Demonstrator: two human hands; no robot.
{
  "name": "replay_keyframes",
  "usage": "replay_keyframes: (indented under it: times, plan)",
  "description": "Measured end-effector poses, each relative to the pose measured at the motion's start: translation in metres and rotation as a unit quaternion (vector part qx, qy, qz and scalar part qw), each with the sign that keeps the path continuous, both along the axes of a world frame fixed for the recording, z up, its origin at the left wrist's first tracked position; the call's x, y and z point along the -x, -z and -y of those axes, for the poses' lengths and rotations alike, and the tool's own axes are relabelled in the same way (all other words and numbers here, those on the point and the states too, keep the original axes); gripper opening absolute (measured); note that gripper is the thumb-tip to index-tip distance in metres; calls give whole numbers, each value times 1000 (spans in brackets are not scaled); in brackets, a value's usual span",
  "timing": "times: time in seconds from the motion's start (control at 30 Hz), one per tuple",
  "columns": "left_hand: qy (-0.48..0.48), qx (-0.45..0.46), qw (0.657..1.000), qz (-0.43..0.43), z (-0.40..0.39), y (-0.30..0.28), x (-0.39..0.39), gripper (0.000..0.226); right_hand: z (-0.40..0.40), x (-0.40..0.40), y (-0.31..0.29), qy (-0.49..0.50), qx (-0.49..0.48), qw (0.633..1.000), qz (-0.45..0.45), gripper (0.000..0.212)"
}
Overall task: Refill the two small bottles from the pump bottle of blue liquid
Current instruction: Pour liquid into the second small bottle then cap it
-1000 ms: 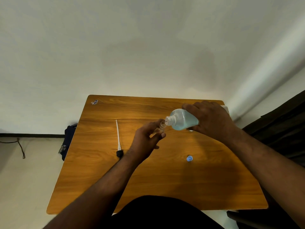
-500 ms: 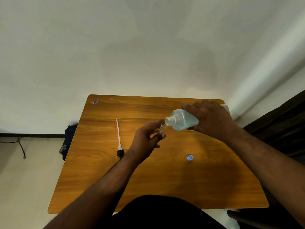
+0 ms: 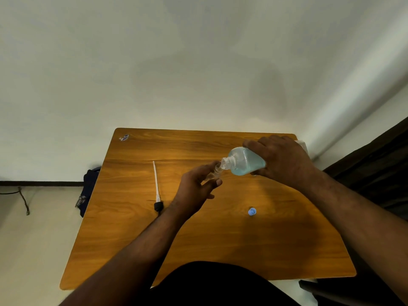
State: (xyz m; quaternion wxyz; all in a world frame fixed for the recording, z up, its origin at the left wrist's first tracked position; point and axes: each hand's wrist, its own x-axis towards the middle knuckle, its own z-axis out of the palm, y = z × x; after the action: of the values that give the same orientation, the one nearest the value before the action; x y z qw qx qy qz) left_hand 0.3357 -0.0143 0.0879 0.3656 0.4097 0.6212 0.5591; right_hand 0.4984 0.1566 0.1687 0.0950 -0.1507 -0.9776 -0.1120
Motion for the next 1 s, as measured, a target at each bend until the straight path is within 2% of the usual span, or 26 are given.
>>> replay_keyframes:
  times: [1.0]
  plan:
    - [-6, -6, 1000, 15, 3, 3, -7, 51, 7, -6, -3, 7, -14, 1000, 6, 78]
